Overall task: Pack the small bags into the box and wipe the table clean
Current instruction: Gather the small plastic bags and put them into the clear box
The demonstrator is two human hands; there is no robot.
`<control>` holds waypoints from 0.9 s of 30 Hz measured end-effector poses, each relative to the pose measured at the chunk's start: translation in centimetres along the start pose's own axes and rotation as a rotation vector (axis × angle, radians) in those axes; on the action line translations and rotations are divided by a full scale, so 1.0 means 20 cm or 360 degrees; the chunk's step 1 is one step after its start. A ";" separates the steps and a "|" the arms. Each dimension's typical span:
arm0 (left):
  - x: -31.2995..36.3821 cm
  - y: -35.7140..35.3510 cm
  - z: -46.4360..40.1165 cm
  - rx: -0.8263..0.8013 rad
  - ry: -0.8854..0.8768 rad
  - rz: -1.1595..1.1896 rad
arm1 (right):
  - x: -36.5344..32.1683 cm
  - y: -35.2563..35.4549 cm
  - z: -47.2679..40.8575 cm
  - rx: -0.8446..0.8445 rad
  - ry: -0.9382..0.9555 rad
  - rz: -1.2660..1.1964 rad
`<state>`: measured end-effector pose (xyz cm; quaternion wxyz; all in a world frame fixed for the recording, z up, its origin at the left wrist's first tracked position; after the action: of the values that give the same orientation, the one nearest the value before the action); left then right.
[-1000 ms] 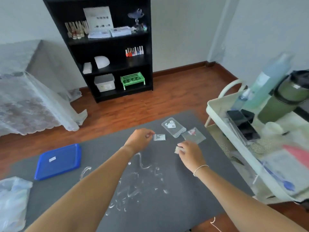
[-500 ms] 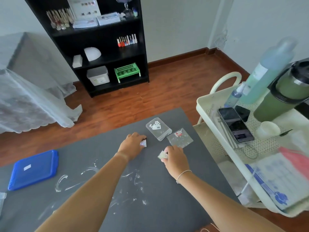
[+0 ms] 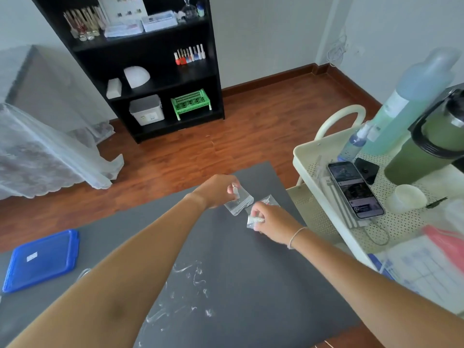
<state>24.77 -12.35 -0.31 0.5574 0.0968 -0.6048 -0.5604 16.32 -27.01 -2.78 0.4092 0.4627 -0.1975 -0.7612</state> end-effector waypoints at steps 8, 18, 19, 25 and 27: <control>-0.02 -0.11 -0.14 -0.0233 -0.0163 -0.0715 | 0.05 0.12 -0.14 0.0271 0.0212 0.0778; -0.12 -0.13 -0.09 -0.0235 0.0049 -0.0629 | 0.08 0.08 -0.16 0.0155 -0.0001 0.0780; -0.15 -0.13 -0.06 -0.0252 0.0123 -0.0486 | 0.09 0.07 -0.16 0.0128 -0.0046 0.0739; -0.35 -0.05 0.29 0.0071 0.0495 0.0336 | -0.04 0.03 -0.13 0.0056 -0.0183 0.0016; -0.41 0.05 0.45 0.0257 0.0563 0.0518 | -0.18 -0.01 -0.11 0.0001 -0.0154 -0.0201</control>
<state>21.20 -0.69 -1.96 0.7280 0.1390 -0.5482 -0.3876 18.98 -23.86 -1.94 0.3502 0.4370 -0.1878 -0.8069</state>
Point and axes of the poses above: each hand's wrist, its own z-axis away from the middle knuckle, its own y-axis out of the back of the hand, x = y × z, the point moved 4 cm from there along -z, towards the middle knuckle, and after that the axes turned 9 degrees about -y, right-handed, at the moved point
